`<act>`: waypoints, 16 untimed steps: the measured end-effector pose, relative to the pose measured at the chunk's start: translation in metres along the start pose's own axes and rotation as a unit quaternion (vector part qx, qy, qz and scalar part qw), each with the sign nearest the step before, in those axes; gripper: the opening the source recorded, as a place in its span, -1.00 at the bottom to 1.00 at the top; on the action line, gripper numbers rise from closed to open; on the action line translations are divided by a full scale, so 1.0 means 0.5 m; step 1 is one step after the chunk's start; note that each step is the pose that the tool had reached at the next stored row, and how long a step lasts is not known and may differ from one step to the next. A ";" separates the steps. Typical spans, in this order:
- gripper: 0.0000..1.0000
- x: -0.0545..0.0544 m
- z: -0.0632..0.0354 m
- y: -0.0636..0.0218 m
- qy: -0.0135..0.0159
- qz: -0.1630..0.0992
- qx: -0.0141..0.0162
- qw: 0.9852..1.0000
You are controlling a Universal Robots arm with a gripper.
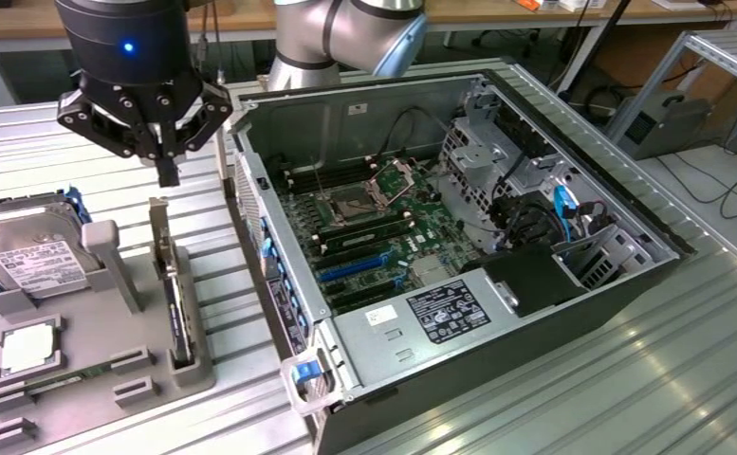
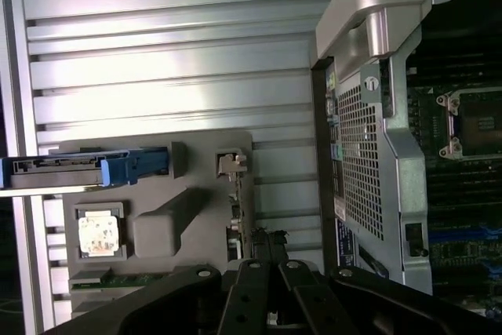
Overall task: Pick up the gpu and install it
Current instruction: 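Reach for the gpu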
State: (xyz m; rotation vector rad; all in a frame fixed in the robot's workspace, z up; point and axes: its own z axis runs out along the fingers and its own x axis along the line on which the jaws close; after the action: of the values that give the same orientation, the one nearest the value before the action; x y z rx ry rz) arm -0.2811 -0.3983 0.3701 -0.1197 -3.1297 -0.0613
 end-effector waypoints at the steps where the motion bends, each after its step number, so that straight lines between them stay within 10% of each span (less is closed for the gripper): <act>1: -0.79 0.001 0.000 0.000 0.000 0.000 0.000 1.000; 16: -0.79 0.021 0.004 -0.002 0.003 0.000 0.000 1.000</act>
State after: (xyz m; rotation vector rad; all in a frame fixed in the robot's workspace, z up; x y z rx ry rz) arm -0.2916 -0.3983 0.3682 -0.1196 -3.1232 -0.0607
